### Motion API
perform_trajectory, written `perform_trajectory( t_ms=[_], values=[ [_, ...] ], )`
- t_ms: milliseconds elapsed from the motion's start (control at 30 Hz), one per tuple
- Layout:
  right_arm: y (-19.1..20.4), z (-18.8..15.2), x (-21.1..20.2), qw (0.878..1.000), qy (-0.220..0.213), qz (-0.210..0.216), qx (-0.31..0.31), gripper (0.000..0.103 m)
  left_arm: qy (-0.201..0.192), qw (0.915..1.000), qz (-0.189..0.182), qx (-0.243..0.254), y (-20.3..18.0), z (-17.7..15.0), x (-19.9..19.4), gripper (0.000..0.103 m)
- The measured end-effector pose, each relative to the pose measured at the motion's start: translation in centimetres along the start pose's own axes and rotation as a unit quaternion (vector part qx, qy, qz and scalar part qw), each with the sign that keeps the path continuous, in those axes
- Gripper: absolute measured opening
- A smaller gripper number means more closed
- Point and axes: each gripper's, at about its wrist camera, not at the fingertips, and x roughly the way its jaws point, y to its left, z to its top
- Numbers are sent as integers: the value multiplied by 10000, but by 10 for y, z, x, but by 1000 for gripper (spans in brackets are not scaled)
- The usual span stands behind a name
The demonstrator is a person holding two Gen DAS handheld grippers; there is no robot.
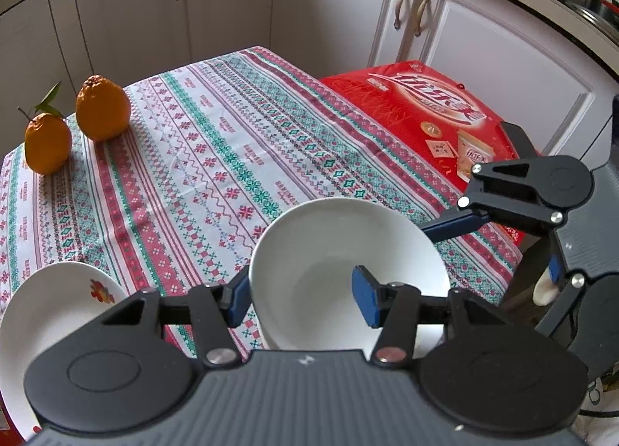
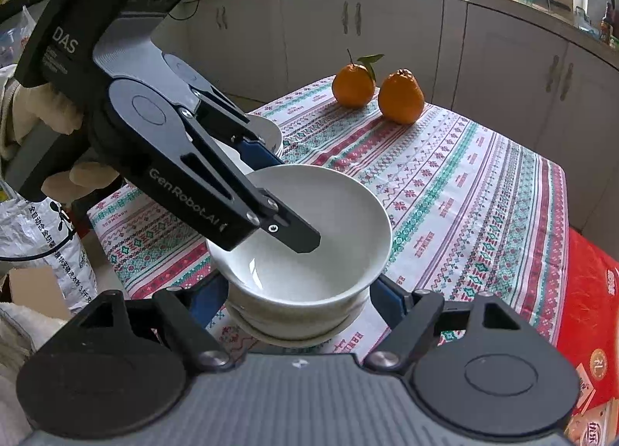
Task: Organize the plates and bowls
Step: 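Carry the white bowl with the left tool and lower it onto the bowl stack, then open the left tool and release the bowl on the stack, then grip the bowl stack rim with the left tool while the right tool grips the opposite rim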
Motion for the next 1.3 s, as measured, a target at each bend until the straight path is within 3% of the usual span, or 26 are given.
perform_trajectory(
  t_ms=[300, 500, 600, 767, 867, 1033, 1133, 1300],
  values=[
    [0, 0, 1, 10000, 21, 30, 48, 85, 19, 10000, 10, -63, 1, -2, 4, 53],
    [5, 0, -6, 9997, -225, 1, -85, 103, -68, 9999, -18, -114, 5, -2, 1, 56],
    [7, 1, -11, 9995, -303, 22, -105, 103, -165, 9998, 49, -97, 5, -2, -4, 68],
    [14, 0, -20, 9989, -425, 48, -193, 103, -345, 9992, 161, -80, 7, -6, -17, 68],
    [17, -2, -27, 9982, -531, 40, -267, 103, -468, 9986, 233, -3, 7, -12, -27, 79],
    [14, -11, -38, 9974, -593, -173, -374, 103, -657, 9967, 333, 338, -3, -32, -48, 87],
    [9, -17, -38, 9973, -462, -366, -443, 103, -717, 9957, 272, 524, -9, -48, -57, 89],
    [1, -27, -14, 9970, 122, -622, -444, 103, -436, 9964, 120, 715, -14, -66, -45, 89]
  ],
)
